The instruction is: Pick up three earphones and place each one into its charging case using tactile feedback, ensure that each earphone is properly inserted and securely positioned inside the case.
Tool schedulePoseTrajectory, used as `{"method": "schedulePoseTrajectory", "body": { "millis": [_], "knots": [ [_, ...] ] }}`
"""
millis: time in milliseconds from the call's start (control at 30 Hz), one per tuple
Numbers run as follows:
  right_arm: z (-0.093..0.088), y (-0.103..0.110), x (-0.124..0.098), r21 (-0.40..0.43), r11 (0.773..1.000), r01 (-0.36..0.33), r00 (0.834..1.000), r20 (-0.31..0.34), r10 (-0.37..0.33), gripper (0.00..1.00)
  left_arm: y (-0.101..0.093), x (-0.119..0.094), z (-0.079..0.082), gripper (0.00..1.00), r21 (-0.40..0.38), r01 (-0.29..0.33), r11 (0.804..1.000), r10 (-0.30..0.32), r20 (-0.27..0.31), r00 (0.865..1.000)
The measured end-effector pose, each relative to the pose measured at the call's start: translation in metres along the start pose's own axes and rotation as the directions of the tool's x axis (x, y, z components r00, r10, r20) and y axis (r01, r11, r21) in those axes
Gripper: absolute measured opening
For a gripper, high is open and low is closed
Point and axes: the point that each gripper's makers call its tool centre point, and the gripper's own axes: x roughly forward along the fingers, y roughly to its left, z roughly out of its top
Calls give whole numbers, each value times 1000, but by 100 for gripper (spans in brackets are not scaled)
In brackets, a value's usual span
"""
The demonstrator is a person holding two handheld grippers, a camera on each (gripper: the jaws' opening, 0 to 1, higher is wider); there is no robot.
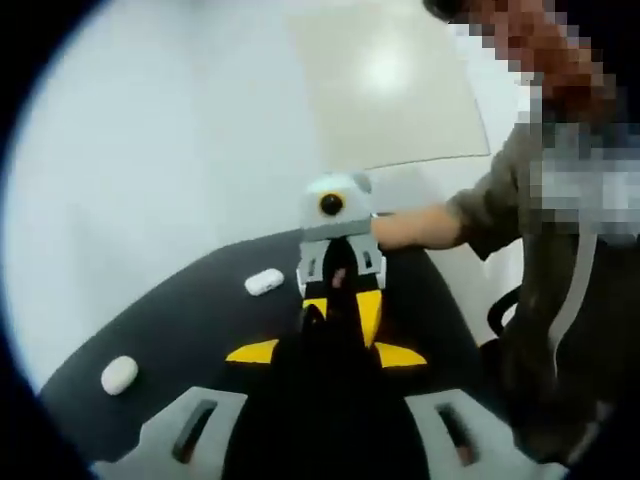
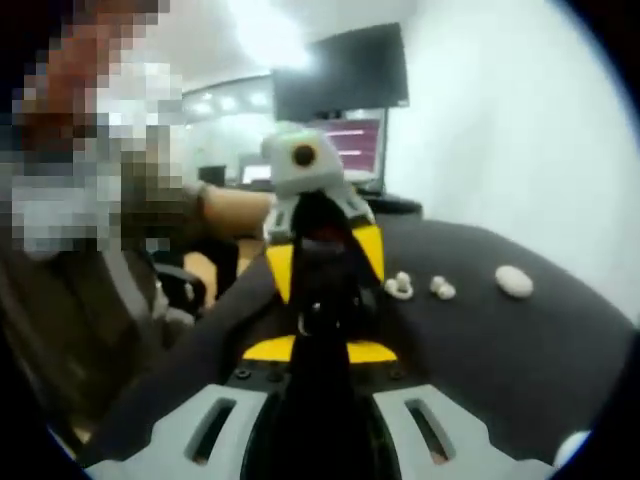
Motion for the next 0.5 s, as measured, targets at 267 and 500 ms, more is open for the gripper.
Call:
{"method": "schedulePoseTrajectory", "body": {
  "millis": [267,500],
  "knots": [
    [-1,1,0,21,1000,-5,1000,-1,5,18,-3,7,3,28,41,21,999,-24,61,998],
    [-2,1,0,60,998,-12,1000,-3,12,18,-6,6,5,28,78,0,997,-9,111,994]
  ]
}}
